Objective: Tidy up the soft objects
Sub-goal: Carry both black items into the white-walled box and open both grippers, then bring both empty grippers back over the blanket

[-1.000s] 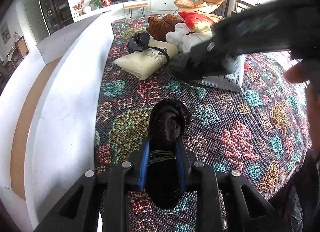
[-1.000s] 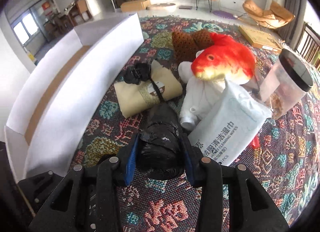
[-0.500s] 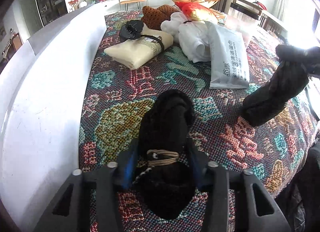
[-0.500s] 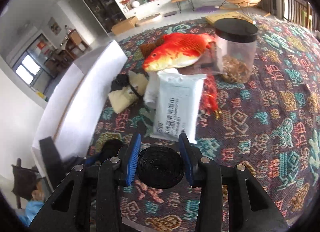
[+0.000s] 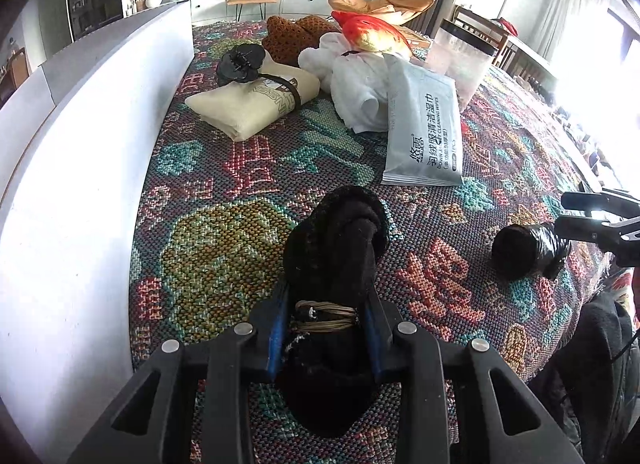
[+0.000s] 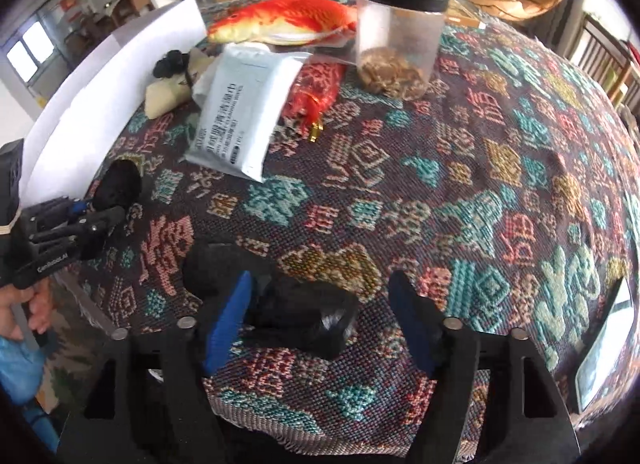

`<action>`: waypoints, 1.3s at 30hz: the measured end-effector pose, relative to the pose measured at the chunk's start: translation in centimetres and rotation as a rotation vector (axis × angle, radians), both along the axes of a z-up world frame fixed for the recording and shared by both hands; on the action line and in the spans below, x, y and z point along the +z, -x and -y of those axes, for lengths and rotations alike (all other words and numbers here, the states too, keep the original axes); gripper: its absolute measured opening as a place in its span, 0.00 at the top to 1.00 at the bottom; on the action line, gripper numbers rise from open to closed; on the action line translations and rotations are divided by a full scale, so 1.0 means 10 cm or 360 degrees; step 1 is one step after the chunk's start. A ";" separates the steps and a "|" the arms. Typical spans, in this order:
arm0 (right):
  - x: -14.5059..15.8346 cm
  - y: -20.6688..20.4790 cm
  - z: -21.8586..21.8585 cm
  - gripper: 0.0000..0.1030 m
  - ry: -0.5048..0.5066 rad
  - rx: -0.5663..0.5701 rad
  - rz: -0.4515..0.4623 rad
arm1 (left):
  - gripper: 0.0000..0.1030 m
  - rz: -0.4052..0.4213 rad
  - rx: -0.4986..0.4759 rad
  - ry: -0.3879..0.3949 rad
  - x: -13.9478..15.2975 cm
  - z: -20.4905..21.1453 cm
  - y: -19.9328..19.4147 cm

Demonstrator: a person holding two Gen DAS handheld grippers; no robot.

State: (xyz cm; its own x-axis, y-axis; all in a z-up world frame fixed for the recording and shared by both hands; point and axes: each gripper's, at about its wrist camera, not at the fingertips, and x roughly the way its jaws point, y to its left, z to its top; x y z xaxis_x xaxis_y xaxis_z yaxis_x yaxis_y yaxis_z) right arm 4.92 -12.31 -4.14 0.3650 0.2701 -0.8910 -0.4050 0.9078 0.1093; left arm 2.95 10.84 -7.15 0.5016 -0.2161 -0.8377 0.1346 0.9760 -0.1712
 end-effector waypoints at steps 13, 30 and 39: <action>-0.19 0.07 -0.59 0.62 0.0369 0.0331 0.0118 | 0.69 0.0075 -0.0047 0.0351 0.60 -0.21 0.14; 1.09 0.10 -3.06 0.52 -0.0834 0.0513 -0.0057 | 0.61 0.0094 0.0795 -0.0159 0.83 -2.52 0.48; 0.63 0.19 -2.78 0.29 -0.0460 0.0393 0.0112 | 0.13 0.0092 0.0973 -0.0019 0.60 -2.70 0.61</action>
State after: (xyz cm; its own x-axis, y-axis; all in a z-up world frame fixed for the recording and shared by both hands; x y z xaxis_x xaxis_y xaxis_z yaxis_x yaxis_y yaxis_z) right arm 3.06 15.52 2.13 0.3149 0.5937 -0.7405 -0.6231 0.7178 0.3106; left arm -3.15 37.80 -1.20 0.5767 0.1342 -0.8059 -0.4413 0.8813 -0.1689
